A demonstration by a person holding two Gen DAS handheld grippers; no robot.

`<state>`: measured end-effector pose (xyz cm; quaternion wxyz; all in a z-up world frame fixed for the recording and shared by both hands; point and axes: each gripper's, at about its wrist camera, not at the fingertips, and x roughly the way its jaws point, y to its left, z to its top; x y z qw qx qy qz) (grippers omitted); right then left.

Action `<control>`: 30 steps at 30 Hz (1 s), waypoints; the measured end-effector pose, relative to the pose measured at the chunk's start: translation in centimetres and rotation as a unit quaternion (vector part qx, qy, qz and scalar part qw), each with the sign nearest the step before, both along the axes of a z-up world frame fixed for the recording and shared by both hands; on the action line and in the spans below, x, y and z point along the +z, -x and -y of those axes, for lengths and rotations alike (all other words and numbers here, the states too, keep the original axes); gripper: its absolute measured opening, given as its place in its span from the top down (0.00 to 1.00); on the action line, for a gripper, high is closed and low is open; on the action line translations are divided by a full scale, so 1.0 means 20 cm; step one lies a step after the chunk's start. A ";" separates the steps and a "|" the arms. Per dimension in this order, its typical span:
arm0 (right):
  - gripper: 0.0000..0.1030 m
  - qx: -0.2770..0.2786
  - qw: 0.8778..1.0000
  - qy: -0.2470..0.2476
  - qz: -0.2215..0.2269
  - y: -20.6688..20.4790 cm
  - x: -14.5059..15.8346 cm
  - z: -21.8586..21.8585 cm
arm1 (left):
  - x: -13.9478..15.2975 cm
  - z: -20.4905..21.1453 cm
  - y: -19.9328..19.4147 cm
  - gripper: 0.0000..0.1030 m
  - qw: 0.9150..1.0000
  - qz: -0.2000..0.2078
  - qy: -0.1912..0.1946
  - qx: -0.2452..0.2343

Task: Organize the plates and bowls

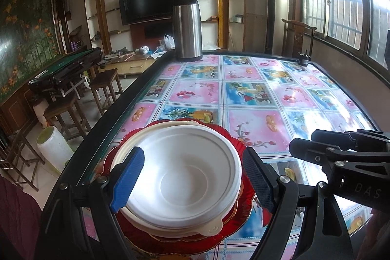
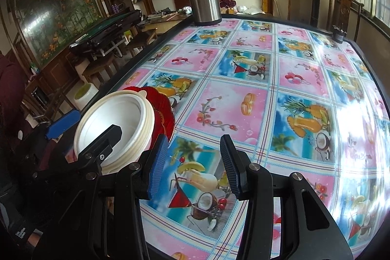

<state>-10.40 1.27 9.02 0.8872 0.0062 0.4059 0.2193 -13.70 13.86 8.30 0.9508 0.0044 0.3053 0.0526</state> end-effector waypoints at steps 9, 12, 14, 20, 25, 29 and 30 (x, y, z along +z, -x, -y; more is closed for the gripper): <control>0.56 -0.001 1.000 0.001 -0.003 0.00 0.00 -0.01 | 0.00 0.00 0.01 0.20 1.000 0.010 -0.002 -0.007; 0.56 -0.001 1.000 0.000 -0.003 0.00 0.00 -0.01 | 0.00 0.00 0.02 0.20 1.000 0.017 0.001 -0.007; 0.56 -0.001 1.000 -0.002 -0.002 0.00 0.00 -0.01 | 0.01 0.00 0.02 0.20 1.000 0.022 -0.003 -0.006; 0.56 0.002 1.000 -0.005 0.002 0.01 0.02 -0.01 | 0.02 -0.03 0.03 0.20 0.999 0.032 -0.001 0.001; 0.56 0.001 1.000 -0.007 -0.005 0.01 0.01 0.00 | 0.01 -0.03 0.02 0.20 0.999 0.031 0.003 -0.001; 0.56 -0.001 1.000 -0.009 -0.006 0.00 0.00 0.00 | 0.00 -0.02 0.02 0.20 0.999 0.031 -0.007 -0.006; 0.56 -0.002 1.000 -0.010 -0.005 0.00 0.01 0.01 | 0.01 -0.02 0.02 0.20 0.999 0.031 -0.008 -0.006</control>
